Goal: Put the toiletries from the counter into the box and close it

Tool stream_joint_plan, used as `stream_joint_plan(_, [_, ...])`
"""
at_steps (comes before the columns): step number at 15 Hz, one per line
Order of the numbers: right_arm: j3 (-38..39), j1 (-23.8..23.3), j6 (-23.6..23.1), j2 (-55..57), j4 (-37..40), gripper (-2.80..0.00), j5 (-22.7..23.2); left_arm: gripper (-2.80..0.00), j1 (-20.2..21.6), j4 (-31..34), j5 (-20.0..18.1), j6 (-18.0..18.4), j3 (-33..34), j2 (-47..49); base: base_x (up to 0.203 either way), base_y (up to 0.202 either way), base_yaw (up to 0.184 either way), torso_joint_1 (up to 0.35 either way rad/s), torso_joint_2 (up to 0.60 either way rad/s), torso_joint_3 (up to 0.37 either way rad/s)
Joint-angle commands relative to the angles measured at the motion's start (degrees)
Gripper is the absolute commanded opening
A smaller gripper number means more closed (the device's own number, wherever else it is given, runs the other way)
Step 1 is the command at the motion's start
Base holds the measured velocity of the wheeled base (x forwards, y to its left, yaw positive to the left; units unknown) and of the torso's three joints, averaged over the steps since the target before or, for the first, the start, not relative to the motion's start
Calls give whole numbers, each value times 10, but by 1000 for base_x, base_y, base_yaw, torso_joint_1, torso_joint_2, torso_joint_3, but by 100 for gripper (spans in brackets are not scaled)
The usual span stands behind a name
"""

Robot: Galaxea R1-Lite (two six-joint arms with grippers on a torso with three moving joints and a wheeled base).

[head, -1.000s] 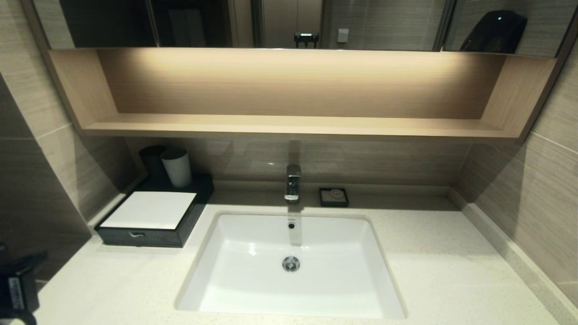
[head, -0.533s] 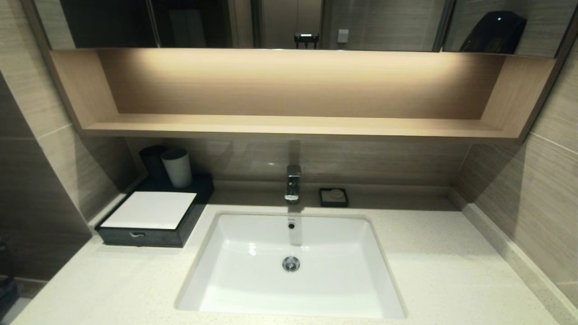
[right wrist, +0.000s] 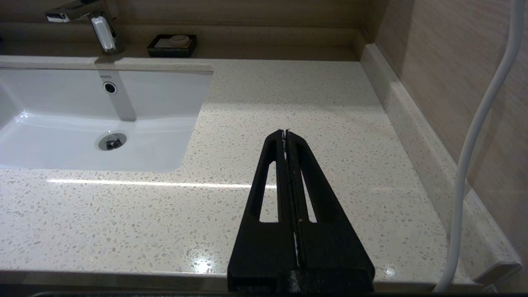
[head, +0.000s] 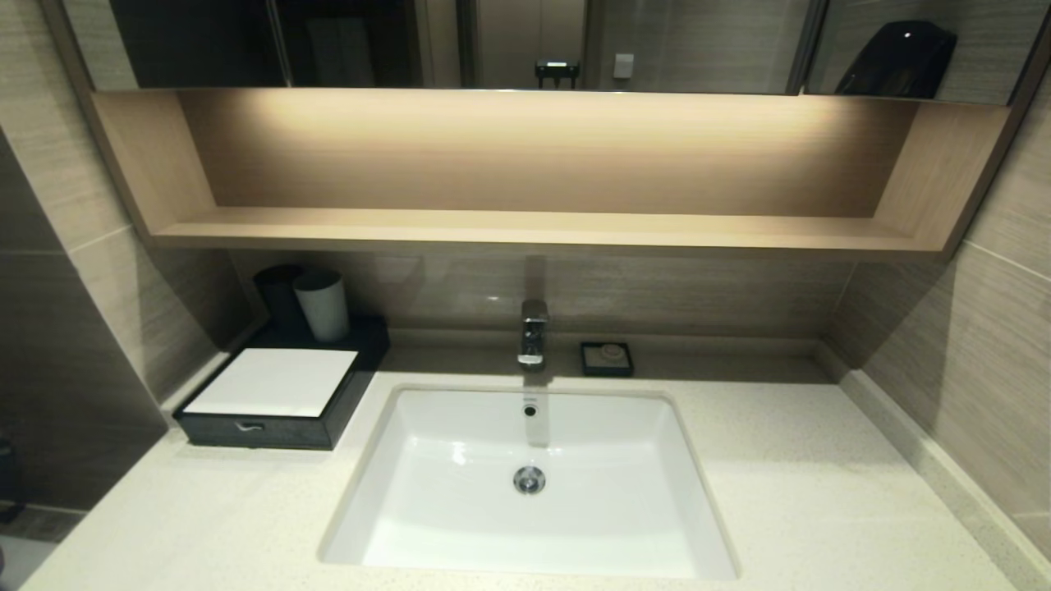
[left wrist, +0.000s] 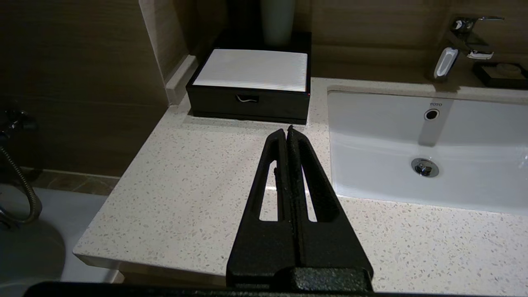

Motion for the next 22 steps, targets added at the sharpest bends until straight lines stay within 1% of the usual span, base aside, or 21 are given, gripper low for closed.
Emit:
stream_joint_plan(1, [0,0,0,-1,0,-280,0,-280,1,-1,0,-1,13,-47,0,0,0,0,0,0])
stream_joint_plan(6, [0,0,0,0,0,-280,0,-280,0,-11,-1,-1,34,-88,0,0,0,0,0,0])
stream_joint_plan(8, [0,0,0,-1,0,-280,0,-280,-1,-17,-17,0,43,-125,0,0,0,0,0,0])
stream_joint_plan(9, [0,0,0,0,0,-280,0,-280,-1,-36,-22,-1,49,-125,0,0,0,0,0,0])
stream_joint_plan(12, [0,0,0,0,0,-280,0,-280,-1,-118,-29,1,84,-125,0,0,0,0,0,0])
stream_joint_plan(13, [0,0,0,-1,0,-280,0,-280,-1,-121,-35,1,86,-125,0,0,0,0,0,0])
stream_joint_plan(16, [0,0,0,-1,0,-280,0,-280,-1,-113,-44,1,86,-125,0,0,0,0,0,0])
stream_joint_plan(19, [0,0,0,0,0,-280,0,-280,-1,-92,-77,-1,86,-125,0,0,0,0,0,0])
stream_joint_plan(22, [0,0,0,0,0,-280,0,-280,-1,-49,-71,0,86,-125,0,0,0,0,0,0])
